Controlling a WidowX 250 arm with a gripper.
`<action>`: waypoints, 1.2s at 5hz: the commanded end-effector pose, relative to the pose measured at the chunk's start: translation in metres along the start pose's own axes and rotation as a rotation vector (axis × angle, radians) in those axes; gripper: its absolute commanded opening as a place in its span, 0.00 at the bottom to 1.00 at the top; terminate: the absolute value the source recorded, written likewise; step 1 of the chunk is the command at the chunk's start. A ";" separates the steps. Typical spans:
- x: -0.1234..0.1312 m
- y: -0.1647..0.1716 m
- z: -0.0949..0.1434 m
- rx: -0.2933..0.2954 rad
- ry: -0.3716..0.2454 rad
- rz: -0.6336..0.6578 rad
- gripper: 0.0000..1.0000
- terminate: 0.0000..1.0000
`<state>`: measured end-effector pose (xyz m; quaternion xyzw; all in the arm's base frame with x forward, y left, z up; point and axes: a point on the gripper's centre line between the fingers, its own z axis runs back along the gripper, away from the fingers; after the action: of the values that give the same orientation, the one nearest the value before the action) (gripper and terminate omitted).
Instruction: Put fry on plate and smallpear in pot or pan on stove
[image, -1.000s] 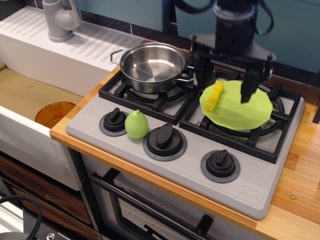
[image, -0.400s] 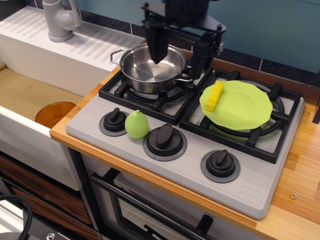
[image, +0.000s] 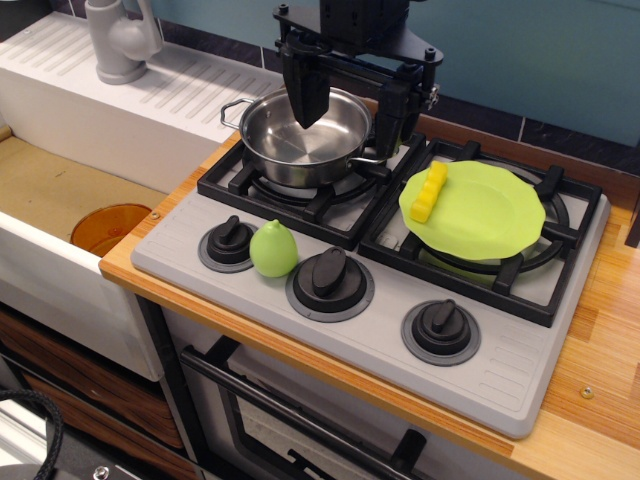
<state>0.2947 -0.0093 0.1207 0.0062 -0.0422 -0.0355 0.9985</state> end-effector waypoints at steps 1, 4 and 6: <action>-0.020 0.029 0.018 0.158 -0.168 0.025 1.00 0.00; -0.028 0.057 -0.006 0.248 -0.264 0.030 1.00 0.00; -0.031 0.058 -0.034 0.227 -0.313 0.042 1.00 0.00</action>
<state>0.2626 0.0518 0.0752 0.1084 -0.1863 -0.0114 0.9764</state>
